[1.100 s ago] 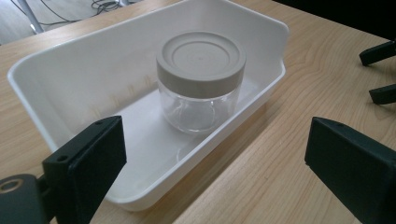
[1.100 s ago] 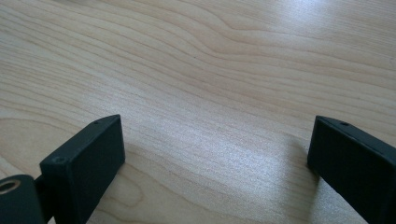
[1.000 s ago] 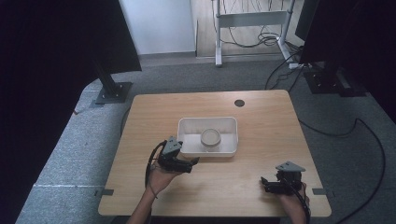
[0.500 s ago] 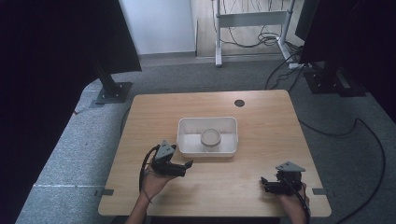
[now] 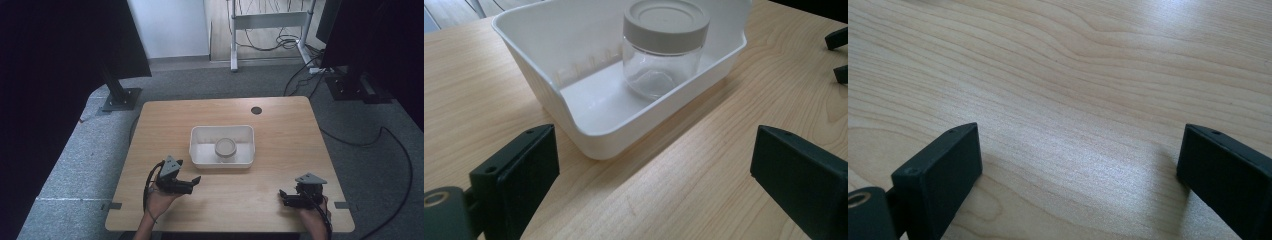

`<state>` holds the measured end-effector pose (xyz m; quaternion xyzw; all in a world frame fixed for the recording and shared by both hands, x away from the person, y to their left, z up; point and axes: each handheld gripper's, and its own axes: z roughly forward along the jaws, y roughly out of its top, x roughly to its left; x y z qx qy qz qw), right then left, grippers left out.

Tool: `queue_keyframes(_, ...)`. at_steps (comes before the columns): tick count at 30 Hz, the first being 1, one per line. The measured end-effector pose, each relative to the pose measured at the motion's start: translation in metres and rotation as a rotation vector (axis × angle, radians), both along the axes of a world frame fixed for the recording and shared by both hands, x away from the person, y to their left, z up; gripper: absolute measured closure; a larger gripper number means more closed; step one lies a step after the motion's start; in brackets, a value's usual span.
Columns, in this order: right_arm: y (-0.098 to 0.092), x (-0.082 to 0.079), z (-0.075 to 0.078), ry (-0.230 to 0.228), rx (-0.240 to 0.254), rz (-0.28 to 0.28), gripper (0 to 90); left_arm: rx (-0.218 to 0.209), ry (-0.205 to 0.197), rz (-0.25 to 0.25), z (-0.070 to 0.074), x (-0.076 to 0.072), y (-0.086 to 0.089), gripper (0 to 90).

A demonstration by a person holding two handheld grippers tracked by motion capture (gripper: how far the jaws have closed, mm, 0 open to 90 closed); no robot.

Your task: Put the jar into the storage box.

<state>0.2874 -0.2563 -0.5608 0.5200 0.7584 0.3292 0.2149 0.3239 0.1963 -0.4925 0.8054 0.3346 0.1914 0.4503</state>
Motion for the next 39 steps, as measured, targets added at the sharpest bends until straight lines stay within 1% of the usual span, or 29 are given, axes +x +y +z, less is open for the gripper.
queue_keyframes(8, 0.0, 0.0, 0.0, 0.0, 0.0, -0.002, 3.9, 0.006, 0.003, 0.011, -0.009, -0.007, 0.008, 5.0)
queue_keyframes(12, 0.0, 0.0, 0.0, 0.0, 0.0, -0.002, 3.9, 0.017, 0.004, 0.021, -0.016, -0.01, 0.012, 5.1)
queue_keyframes(17, 0.0, 0.0, 0.0, 0.001, 0.001, -0.003, 3.9, 0.027, 0.014, 0.027, -0.026, -0.013, 0.016, 5.0)
queue_keyframes(21, 0.0, -0.001, 0.0, 0.001, 0.001, -0.004, 3.9, 0.027, 0.023, 0.033, -0.033, -0.016, 0.018, 5.1)
queue_keyframes(27, 0.001, -0.001, 0.0, 0.0, 0.001, -0.005, 3.9, 0.03, 0.033, 0.037, -0.041, -0.019, 0.019, 5.0)
queue_keyframes(33, 0.001, -0.001, 0.0, 0.001, 0.001, -0.006, 3.9, 0.055, 0.05, 0.033, -0.048, -0.021, 0.017, 5.0)
queue_keyframes(39, 0.001, -0.001, 0.0, 0.001, 0.001, -0.006, 3.9, 0.08, 0.08, 0.011, -0.054, -0.022, 0.014, 5.0)
